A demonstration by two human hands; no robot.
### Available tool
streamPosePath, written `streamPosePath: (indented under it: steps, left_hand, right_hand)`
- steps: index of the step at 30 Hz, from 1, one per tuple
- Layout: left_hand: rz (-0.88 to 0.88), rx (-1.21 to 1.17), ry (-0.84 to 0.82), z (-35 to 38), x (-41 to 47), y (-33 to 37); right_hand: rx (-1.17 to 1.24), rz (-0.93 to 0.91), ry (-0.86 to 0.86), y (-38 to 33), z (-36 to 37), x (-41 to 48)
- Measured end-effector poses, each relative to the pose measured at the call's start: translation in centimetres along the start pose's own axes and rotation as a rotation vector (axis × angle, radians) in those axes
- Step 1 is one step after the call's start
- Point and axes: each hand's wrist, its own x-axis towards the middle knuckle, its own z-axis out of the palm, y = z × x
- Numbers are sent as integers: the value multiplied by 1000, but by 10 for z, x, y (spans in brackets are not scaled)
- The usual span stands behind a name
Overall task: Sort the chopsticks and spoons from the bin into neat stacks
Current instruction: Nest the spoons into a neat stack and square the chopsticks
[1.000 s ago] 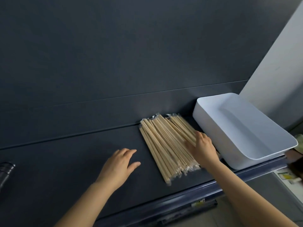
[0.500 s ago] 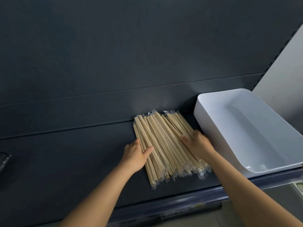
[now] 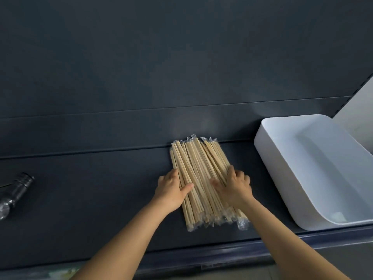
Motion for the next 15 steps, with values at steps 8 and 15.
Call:
streamPosePath:
  steps: [8, 15]
  left_hand:
    - [23, 112, -36, -18, -4, -44]
    - [-1, 177, -90, -57, -18, -97]
  right_hand:
    - [40, -35, -47, -51, 24, -17]
    - [51, -106, -79, -105, 48, -30]
